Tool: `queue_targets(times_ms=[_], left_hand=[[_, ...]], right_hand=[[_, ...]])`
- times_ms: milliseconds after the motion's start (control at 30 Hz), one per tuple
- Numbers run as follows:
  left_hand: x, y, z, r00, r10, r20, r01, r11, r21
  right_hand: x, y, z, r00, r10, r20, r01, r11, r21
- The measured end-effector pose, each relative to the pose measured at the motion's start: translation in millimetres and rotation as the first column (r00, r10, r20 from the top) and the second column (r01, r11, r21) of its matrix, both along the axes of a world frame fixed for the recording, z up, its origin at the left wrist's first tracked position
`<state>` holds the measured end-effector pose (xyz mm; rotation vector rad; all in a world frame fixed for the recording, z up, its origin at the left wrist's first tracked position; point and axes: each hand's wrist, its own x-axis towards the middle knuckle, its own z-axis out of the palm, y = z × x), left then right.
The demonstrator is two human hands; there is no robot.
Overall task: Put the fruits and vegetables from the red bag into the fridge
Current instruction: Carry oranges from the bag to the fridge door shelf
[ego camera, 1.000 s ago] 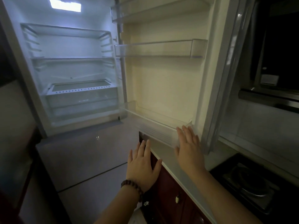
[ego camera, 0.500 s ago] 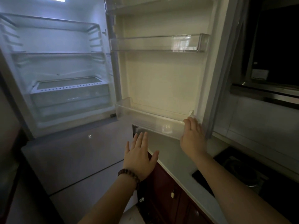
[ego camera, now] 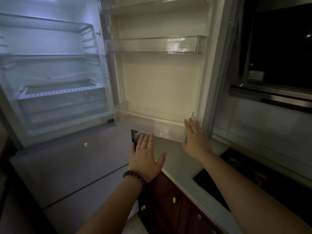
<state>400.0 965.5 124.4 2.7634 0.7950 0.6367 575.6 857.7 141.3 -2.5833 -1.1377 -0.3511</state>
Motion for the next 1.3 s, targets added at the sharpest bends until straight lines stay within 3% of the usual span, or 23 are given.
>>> queue_targets(times_ms=[400,700,1000,1300], left_hand=[[37,-29,9,0.988,-0.153,0.007,0.153,0.988,0.009],[83,-101,-3,0.910,-0.414,-0.018,0.414,0.910,0.001],[117,-224,-32,0.710,-0.699,-0.086,0.702,0.712,-0.003],[103,-378,-64,0.394,-0.909,-0.135,0.913,0.404,-0.059]], right_hand=[[-20,-76,-1,0.996,-0.085,-0.027,0.087,0.993,0.075],[-37,-165,-29,0.927,-0.361,-0.099,0.371,0.920,0.124],[-78,-304,-61,0.690,-0.708,-0.155,0.724,0.679,0.120],[-163,-439,-95,0.360,-0.898,-0.255,0.933,0.354,0.070]])
